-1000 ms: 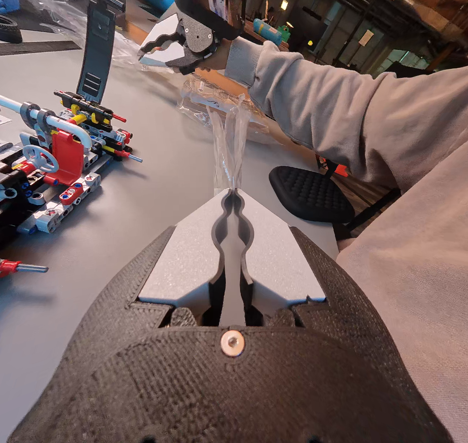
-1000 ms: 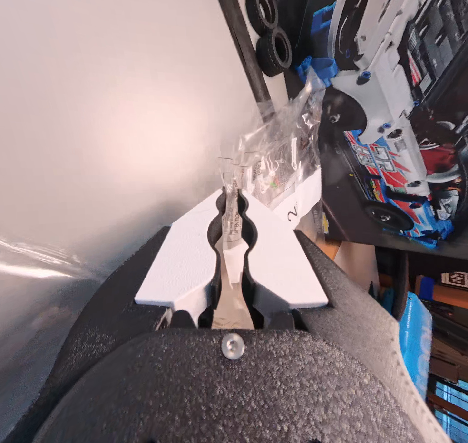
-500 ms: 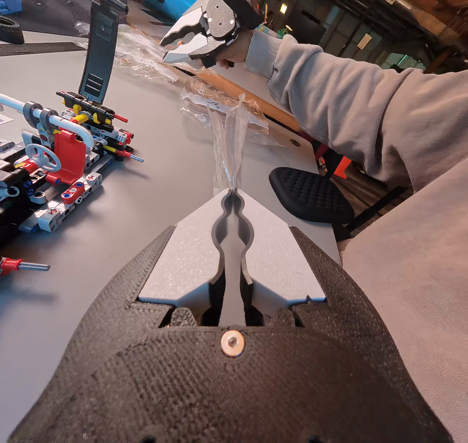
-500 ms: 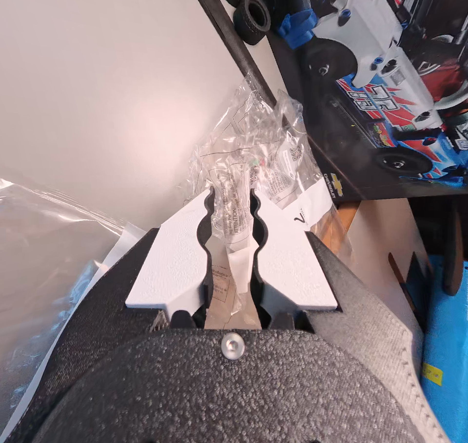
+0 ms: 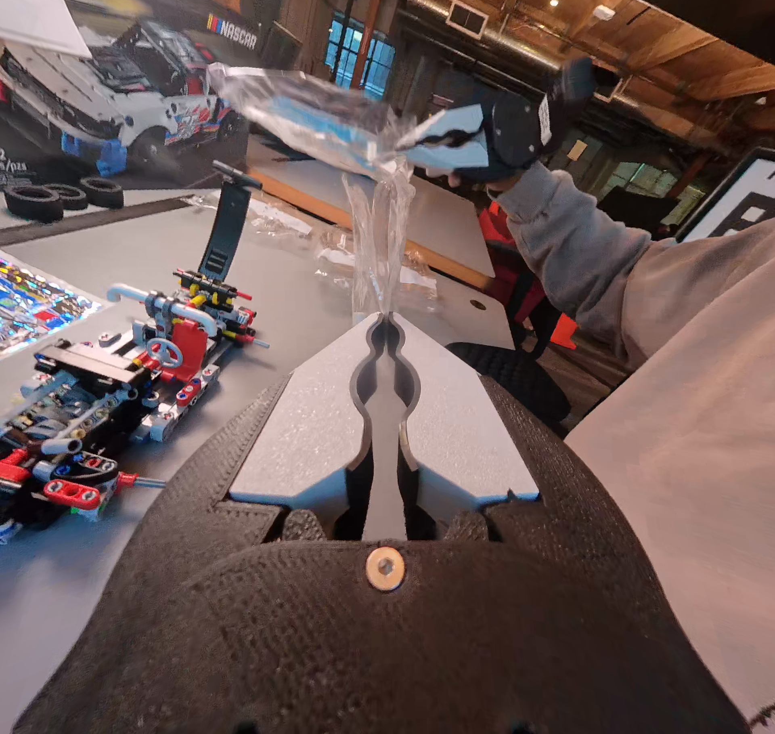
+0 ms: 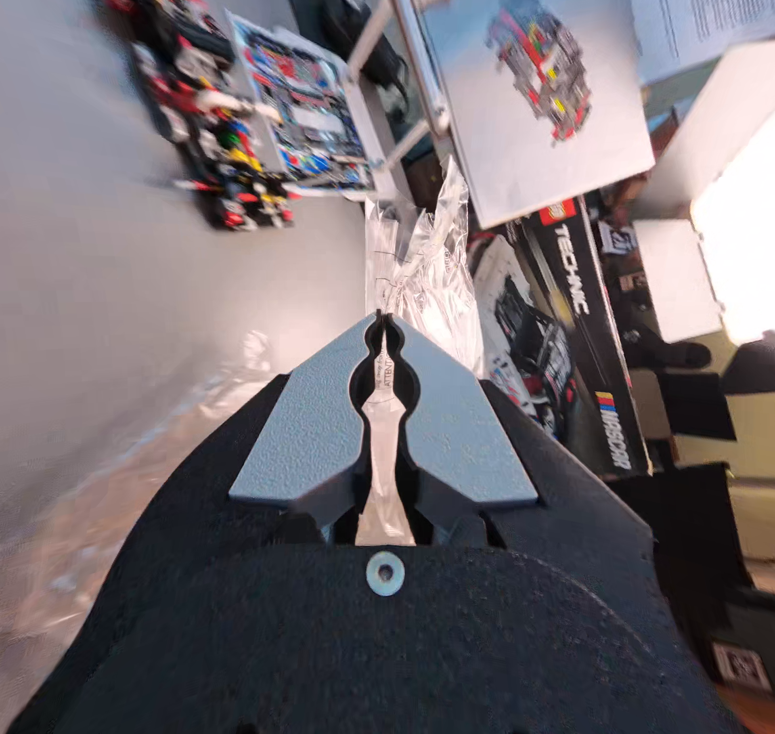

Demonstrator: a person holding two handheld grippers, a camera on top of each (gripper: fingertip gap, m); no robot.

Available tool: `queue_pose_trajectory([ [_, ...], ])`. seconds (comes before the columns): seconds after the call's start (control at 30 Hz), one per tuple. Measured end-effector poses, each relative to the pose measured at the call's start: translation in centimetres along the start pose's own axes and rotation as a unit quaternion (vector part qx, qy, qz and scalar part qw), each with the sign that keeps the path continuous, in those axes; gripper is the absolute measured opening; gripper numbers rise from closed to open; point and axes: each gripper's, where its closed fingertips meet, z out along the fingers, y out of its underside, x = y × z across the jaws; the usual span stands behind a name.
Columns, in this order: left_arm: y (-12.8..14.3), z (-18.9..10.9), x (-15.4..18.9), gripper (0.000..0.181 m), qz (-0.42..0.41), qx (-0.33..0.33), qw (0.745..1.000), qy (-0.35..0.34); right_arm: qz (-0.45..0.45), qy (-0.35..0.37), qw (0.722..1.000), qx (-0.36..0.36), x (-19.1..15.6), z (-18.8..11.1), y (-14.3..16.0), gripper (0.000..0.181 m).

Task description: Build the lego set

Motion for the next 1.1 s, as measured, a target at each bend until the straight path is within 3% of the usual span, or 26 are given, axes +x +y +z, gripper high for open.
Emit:
queue_pose_trajectory([
  [0.1, -1.9, -1.1, 1.2, 0.000, 0.027, 0.010, 1.000, 0.008, -0.013, -0.054, 0.996, 0.067, -6.8, -2.8, -5.0, 0.000],
  [0.2, -2.3, -1.9, 2.7, 0.000, 0.052, -0.011, 0.998, 0.015, 0.004, -0.071, 0.991, 0.118, -12.1, -3.3, -7.7, 0.000],
  [0.33, -0.9, -2.8, 3.3, 0.000, 0.063, -0.065, 0.996, -0.020, 0.018, -0.109, 0.988, 0.105, -18.7, -1.2, -7.4, 0.000],
  [0.47, 1.1, -3.9, 2.9, 0.000, 0.025, -0.081, 0.995, -0.056, 0.040, -0.190, 0.980, 0.036, -24.0, 0.7, -5.4, 0.027],
  [0.57, 2.1, -4.9, 2.6, 0.000, -0.028, -0.060, 0.995, -0.073, 0.148, -0.219, 0.963, 0.049, -22.5, -0.2, -7.3, 0.037],
  [0.73, 4.1, -5.4, 1.8, 0.000, -0.100, -0.025, 0.990, -0.094, 0.318, -0.233, 0.918, -0.028, -20.4, 1.0, -11.1, 0.055],
  [0.87, 5.3, -6.0, 1.5, 0.000, -0.133, -0.003, 0.986, -0.104, 0.261, -0.204, 0.932, -0.143, -23.4, 5.0, -10.1, 0.070],
  [0.9, 5.5, -6.3, 1.5, 0.000, -0.138, 0.002, 0.985, -0.105, 0.255, -0.210, 0.931, -0.157, -24.6, 5.7, -10.0, 0.066],
  [1.0, 5.9, -7.1, 1.7, 0.000, -0.150, 0.008, 0.983, -0.108, 0.224, -0.188, 0.944, -0.150, -25.2, 6.9, -10.2, 0.000],
  [1.1, 6.5, -7.5, 1.8, 0.000, -0.174, 0.011, 0.979, -0.106, 0.236, -0.141, 0.952, -0.134, -22.8, 7.0, -10.1, 0.000],
])
